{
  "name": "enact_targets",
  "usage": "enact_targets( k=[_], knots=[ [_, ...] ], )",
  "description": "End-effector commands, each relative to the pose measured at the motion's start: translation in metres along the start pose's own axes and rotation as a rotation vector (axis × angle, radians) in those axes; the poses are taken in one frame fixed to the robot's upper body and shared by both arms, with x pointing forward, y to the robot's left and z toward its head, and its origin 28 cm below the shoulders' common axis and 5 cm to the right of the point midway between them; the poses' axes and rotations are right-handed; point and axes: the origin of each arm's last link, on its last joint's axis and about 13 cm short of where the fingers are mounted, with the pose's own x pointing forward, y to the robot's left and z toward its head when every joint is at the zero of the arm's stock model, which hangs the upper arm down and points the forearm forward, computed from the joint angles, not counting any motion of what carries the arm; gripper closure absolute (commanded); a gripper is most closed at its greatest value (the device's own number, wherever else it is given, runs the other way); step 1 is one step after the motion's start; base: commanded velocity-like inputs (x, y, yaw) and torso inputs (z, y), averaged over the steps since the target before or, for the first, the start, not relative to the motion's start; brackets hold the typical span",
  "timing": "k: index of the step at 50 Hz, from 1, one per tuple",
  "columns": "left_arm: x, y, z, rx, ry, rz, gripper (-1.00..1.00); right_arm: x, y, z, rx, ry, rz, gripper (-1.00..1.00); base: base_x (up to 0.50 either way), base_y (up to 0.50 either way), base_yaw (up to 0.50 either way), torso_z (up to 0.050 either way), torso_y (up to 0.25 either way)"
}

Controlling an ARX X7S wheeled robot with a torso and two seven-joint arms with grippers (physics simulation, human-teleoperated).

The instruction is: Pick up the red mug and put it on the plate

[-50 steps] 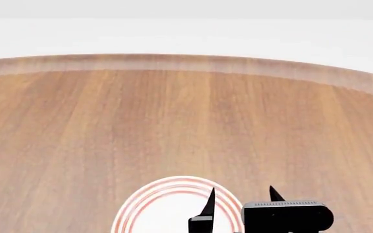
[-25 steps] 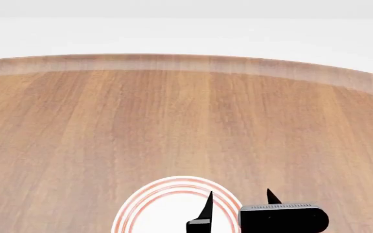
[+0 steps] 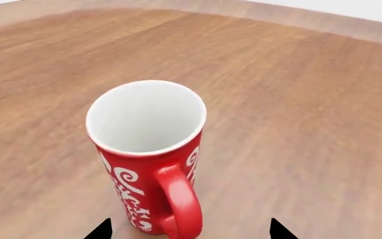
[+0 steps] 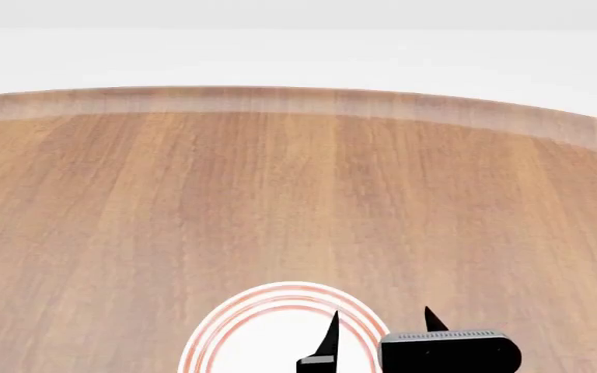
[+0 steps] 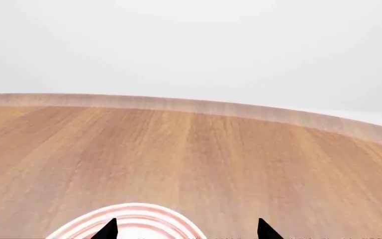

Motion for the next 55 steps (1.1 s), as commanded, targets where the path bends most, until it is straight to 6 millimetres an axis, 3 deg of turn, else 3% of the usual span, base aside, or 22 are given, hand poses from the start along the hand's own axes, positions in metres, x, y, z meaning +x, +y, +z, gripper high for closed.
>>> enact_targets(
  k=[1,8,9,40,46,55],
  knots=[
    [-0.002,-0.008,-0.002,-0.01,0.004,-0.041,-1.0,0.001,-0.002,0.0,0.018,-0.006,-0.004,-1.0,0.0,0.0,0.0,0.0,0.0],
    [-0.002,-0.008,-0.004,-0.006,0.012,-0.038,-1.0,0.003,-0.002,-0.004,0.02,0.002,-0.005,-1.0,0.0,0.0,0.0,0.0,0.0],
    [-0.003,-0.007,-0.005,-0.011,0.011,-0.031,1.0,0.003,-0.002,-0.004,0.02,0.002,-0.004,-1.0,0.0,0.0,0.0,0.0,0.0],
    [-0.003,-0.009,-0.004,0.009,0.0,-0.058,1.0,0.004,-0.002,-0.01,0.022,0.015,-0.002,-1.0,0.0,0.0,0.0,0.0,0.0],
    [-0.004,-0.022,0.004,0.07,-0.023,-0.149,1.0,0.005,0.0,-0.011,0.022,0.018,0.0,-1.0,0.0,0.0,0.0,0.0,0.0],
    [-0.024,-0.049,0.018,0.121,-0.041,-0.317,1.0,0.006,0.0,-0.013,0.024,0.024,0.002,-1.0,0.0,0.0,0.0,0.0,0.001]
  ],
)
